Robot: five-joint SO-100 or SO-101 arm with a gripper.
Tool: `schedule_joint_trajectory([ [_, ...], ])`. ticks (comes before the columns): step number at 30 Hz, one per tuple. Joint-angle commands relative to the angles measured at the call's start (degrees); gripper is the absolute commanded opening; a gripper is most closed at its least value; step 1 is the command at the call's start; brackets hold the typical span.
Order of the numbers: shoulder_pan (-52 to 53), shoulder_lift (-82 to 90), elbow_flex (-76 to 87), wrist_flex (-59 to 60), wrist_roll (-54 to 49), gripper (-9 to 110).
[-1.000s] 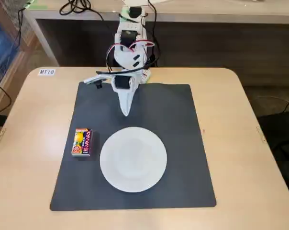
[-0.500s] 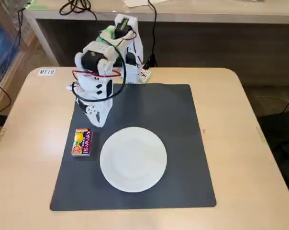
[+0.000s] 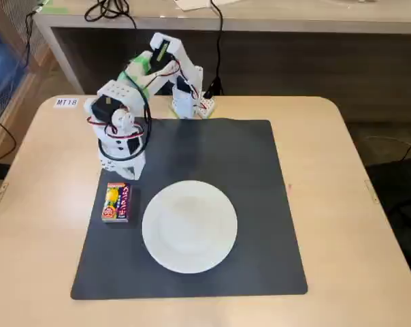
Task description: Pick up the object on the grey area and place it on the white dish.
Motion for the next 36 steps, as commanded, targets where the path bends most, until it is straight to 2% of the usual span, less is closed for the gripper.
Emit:
schedule_joint_trajectory([
  [1,1.49,-2.02,-8.79,1.23,-1.05,0],
  [6,3.16,-5.01,-14.15,1.23,-0.53,1],
  [12,3.43,-5.80,-14.68,1.49,-1.14,23],
  [17,2.55,-6.42,-14.68,2.20,0.09,33],
  [26,0.00,-4.83,-12.48,2.55,2.99,41],
  [36,-0.62,-4.04,-5.89,2.64,2.37,45],
])
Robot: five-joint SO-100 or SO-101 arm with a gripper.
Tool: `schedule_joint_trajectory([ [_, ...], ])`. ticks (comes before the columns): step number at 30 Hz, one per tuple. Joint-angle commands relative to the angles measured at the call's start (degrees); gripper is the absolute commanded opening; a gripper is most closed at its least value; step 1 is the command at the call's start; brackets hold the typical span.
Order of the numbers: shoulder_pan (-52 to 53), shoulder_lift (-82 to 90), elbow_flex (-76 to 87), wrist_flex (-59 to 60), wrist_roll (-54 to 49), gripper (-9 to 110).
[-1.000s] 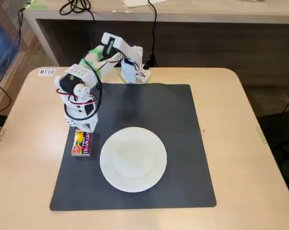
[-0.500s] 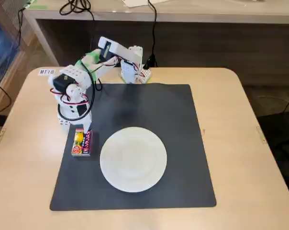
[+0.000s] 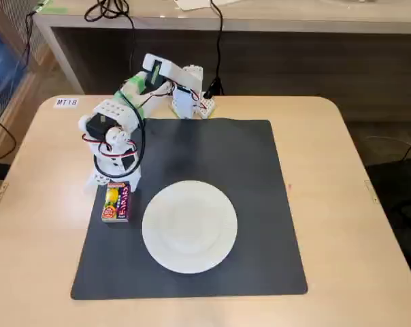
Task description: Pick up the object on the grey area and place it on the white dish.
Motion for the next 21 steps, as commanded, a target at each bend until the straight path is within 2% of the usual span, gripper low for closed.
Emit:
schedule_joint_trajectory([
  [1,-0.53,3.25,0.18,0.35,0.09,45],
  [21,0.18,-3.69,-1.85,0.26,2.11,36],
])
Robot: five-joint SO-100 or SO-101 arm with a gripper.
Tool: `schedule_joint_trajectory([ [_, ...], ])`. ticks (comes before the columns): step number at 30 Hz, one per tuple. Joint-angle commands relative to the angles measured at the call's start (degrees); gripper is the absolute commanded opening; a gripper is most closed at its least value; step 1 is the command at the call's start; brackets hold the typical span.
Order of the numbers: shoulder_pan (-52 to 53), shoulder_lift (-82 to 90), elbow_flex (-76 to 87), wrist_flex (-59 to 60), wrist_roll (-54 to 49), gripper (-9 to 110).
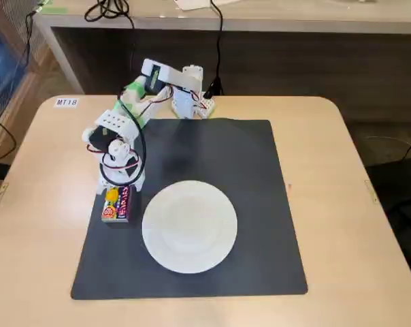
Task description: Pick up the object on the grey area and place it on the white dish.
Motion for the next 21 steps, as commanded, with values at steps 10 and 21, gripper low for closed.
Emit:
schedule_joint_trajectory([
  [10,0.79,-2.81,-5.45,0.26,1.14,23],
  [21,1.32,-5.10,-10.02,0.26,0.09,10],
])
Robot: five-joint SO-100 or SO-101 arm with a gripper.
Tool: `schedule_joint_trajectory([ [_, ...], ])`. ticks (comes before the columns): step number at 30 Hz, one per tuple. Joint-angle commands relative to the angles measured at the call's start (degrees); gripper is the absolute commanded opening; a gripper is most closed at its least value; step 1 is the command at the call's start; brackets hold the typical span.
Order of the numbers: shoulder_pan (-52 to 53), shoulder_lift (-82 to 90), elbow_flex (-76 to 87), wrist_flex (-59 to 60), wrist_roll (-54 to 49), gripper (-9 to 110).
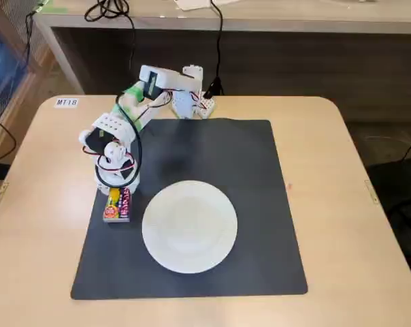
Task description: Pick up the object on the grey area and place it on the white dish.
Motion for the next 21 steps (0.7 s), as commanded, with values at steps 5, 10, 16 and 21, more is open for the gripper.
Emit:
schedule_joint_trajectory([
  [5,0.09,3.52,-0.62,-0.18,-1.32,9],
  [10,-0.26,7.73,-0.44,-0.18,-1.76,9],
  [16,-1.32,11.34,-0.97,-0.18,-2.02,7],
  [21,-1.93,14.50,-0.70,-0.18,-2.11,5],
])
